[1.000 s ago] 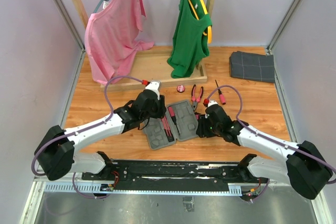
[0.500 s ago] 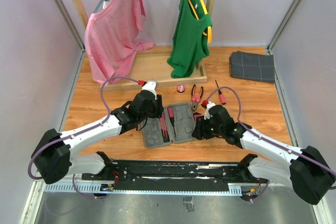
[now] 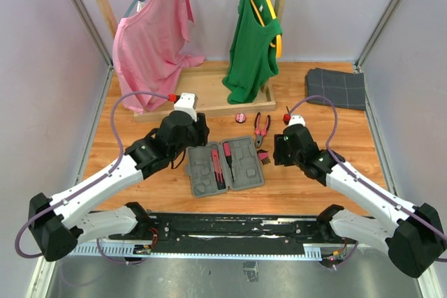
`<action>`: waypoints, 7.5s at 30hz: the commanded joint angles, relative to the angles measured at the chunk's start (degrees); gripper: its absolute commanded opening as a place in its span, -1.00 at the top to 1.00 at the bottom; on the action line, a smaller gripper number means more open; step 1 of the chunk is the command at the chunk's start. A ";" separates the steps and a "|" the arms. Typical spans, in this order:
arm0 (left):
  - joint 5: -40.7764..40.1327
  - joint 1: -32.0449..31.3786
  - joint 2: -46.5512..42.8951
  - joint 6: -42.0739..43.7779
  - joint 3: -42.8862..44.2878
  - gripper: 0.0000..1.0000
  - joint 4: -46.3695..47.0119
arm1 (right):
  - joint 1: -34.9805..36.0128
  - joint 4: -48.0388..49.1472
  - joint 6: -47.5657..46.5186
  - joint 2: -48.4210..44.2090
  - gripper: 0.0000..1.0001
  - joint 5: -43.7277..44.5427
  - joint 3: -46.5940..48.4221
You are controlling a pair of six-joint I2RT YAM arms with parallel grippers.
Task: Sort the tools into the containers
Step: Pick up the screwdriver from the center of the board, then place the screwdriver in the storage box.
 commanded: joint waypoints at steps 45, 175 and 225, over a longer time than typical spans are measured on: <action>-4.42 0.47 -6.79 2.93 0.42 -0.11 -7.20 | -31.63 -2.05 -19.34 45.83 0.07 -17.40 28.92; 24.19 0.47 -10.29 -15.93 -8.50 0.99 25.01 | 21.23 44.16 8.09 0.63 0.44 -22.54 -3.76; -9.00 5.13 -1.86 -6.53 -22.62 -0.29 32.72 | 20.73 8.91 14.89 19.20 0.69 -3.47 9.21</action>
